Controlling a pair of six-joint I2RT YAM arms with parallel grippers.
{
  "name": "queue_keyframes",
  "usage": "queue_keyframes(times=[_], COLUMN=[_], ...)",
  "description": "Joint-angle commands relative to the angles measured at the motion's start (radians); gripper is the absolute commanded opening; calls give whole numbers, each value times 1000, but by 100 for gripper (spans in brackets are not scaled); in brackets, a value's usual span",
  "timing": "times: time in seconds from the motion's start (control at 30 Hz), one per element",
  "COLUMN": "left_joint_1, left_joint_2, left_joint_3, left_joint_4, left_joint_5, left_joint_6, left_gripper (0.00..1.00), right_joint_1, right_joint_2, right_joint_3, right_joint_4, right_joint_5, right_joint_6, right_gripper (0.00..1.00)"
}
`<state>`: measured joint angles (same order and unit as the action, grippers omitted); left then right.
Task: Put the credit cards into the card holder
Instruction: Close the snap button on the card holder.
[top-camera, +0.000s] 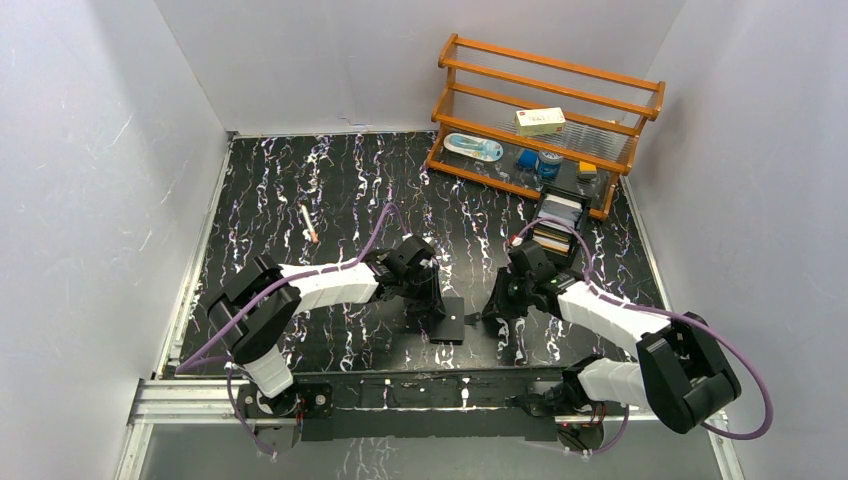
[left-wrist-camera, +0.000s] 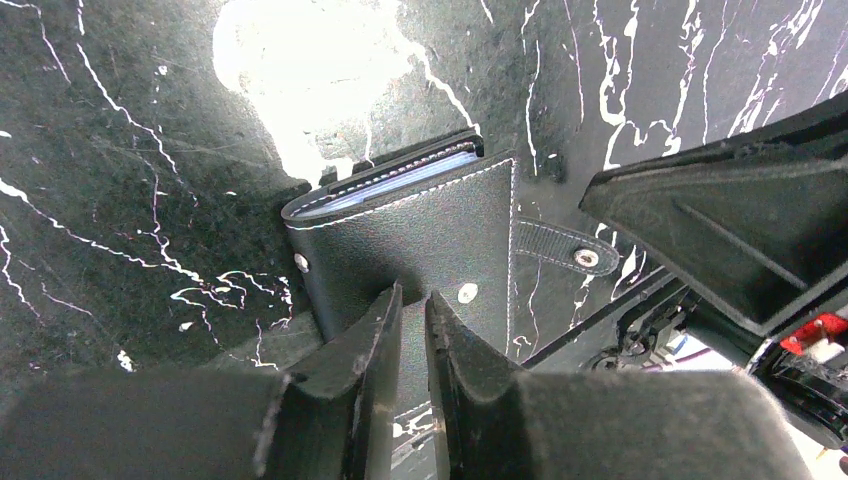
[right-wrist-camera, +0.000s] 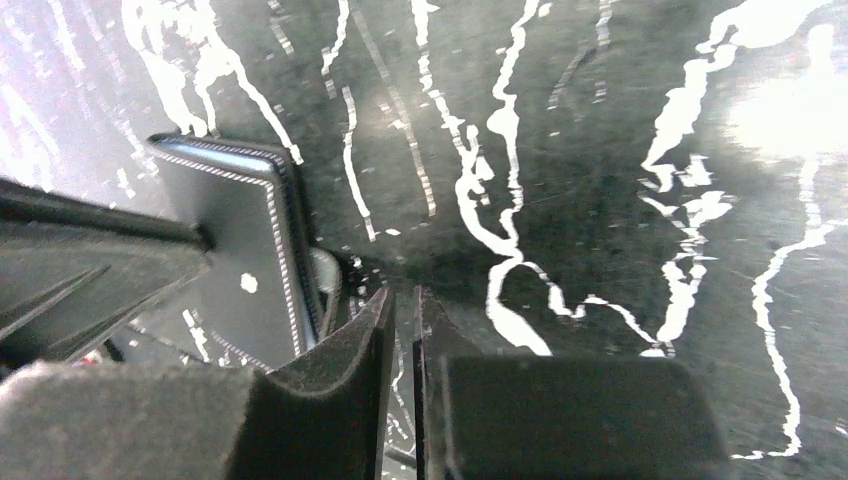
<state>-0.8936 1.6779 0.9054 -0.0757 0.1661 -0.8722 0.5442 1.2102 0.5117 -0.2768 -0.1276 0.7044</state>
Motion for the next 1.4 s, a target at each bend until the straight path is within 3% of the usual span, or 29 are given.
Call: queue_keyframes(times=[0.0, 0.4, 0.77, 1.13, 1.37], left_joint_1=[-2, -3, -4, -7, -8], left_joint_2=[36, 49, 52, 40, 38], left_joint_3=[-34, -33, -26, -30, -31], left_joint_4=[-95, -97, -98, -98, -98], left_joint_5=[-113, -131, -126, -128, -129], left_joint_6=[9, -4, -10, -11, -10], left_gripper=[16, 16, 16, 17, 16], right_joint_1=[-1, -2, 14, 57, 62], right_joint_2=[-47, -2, 22, 44, 11], right_joint_3=[-31, -80, -84, -84, -55], right_joint_4=[121, 309, 357, 365, 268], right_joint_5=[-149, -296, -330, -311, -253], right_joint_6=[25, 118, 141, 189, 152], right_gripper=[19, 18, 17, 19, 21])
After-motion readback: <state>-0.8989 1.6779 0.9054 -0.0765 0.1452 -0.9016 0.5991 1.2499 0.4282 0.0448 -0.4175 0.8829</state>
